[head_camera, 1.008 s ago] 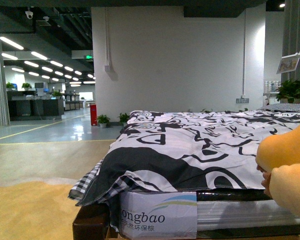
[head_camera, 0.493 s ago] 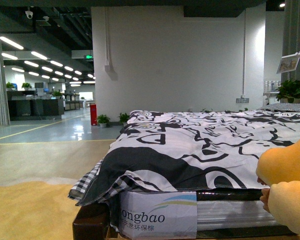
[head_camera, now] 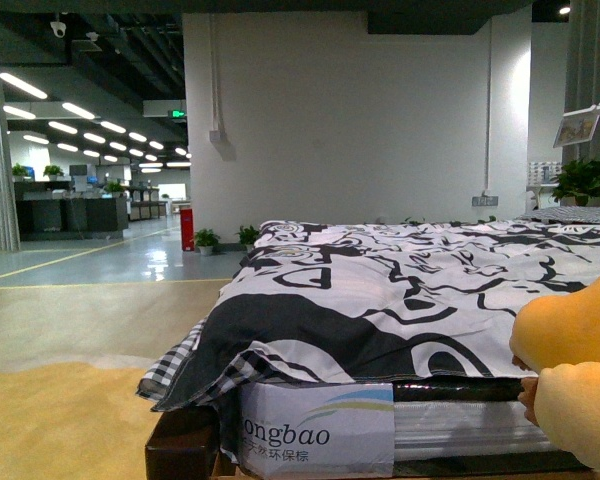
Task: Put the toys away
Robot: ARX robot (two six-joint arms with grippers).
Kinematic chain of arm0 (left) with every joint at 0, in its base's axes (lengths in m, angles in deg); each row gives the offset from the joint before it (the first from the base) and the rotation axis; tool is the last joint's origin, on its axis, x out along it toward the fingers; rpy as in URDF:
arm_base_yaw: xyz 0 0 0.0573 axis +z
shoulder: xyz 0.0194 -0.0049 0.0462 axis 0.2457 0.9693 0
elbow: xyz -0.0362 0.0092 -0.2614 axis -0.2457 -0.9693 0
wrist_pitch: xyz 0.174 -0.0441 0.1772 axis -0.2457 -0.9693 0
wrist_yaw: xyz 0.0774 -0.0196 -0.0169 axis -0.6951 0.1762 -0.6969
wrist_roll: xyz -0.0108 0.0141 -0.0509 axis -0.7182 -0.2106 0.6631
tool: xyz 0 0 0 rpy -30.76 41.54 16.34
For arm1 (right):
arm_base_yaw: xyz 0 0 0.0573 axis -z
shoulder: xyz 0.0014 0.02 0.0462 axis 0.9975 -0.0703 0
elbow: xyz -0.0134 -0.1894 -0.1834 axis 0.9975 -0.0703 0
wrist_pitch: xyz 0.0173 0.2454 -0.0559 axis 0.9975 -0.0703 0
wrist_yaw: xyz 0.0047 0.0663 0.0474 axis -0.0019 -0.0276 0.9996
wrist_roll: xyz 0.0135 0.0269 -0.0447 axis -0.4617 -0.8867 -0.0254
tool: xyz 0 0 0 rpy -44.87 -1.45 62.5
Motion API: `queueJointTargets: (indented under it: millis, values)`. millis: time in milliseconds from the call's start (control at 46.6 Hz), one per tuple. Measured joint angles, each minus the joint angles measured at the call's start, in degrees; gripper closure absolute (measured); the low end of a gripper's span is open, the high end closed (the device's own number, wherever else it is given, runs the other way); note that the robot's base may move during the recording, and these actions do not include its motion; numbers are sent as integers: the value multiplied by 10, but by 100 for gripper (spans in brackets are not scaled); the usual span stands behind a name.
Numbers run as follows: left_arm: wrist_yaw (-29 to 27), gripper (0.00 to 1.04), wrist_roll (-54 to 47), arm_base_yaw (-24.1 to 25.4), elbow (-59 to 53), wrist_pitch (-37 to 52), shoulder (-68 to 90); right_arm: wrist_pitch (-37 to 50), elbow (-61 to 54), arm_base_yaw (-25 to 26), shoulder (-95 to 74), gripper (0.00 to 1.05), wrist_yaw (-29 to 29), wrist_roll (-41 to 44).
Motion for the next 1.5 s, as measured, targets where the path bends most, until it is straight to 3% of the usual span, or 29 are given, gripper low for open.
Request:
queueJointTargets:
  millis: [1501]
  values:
    - [-1,6,0,1,0,0,0,-1,0,-2,2,97,-2,0]
